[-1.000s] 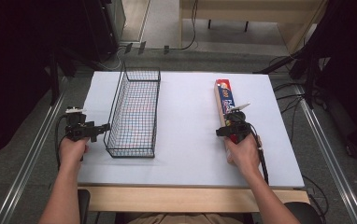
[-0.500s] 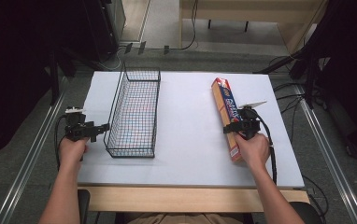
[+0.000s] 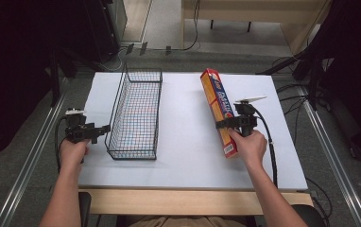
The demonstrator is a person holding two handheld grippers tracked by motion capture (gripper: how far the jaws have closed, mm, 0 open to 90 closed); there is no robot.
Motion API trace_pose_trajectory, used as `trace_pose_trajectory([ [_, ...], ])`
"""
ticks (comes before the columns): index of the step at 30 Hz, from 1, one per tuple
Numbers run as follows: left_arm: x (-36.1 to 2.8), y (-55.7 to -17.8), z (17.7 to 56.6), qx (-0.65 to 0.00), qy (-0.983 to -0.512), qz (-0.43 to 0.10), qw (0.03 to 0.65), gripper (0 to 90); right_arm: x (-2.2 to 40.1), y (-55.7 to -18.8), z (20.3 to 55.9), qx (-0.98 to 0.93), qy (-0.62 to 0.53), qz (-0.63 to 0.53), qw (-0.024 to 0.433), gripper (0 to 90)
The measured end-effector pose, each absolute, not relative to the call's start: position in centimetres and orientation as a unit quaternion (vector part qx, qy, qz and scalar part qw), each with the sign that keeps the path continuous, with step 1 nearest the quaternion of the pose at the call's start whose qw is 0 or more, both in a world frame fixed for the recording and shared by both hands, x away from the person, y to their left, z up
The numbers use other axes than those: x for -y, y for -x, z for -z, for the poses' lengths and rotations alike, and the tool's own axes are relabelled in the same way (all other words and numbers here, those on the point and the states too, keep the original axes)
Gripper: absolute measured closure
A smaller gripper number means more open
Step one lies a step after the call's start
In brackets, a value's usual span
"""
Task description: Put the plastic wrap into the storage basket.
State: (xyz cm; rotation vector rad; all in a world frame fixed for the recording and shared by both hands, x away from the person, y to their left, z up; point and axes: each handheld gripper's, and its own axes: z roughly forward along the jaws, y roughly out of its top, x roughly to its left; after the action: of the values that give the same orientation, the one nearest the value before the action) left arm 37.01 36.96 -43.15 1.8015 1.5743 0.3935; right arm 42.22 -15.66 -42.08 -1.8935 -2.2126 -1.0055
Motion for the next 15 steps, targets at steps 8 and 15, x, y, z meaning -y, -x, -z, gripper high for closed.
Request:
trace_pose_trajectory([
  [8,-37.1,-37.0,43.1,-0.609,-0.693,-0.153,0.355,22.0,11.6,-42.6,39.6,0.714,0.591,0.374,0.023,41.1],
  [15,-37.2,-37.0,43.1,-0.609,-0.690,-0.154,0.360,22.1,7.4,-43.1,38.4,0.725,0.569,0.389,0.022,41.1],
])
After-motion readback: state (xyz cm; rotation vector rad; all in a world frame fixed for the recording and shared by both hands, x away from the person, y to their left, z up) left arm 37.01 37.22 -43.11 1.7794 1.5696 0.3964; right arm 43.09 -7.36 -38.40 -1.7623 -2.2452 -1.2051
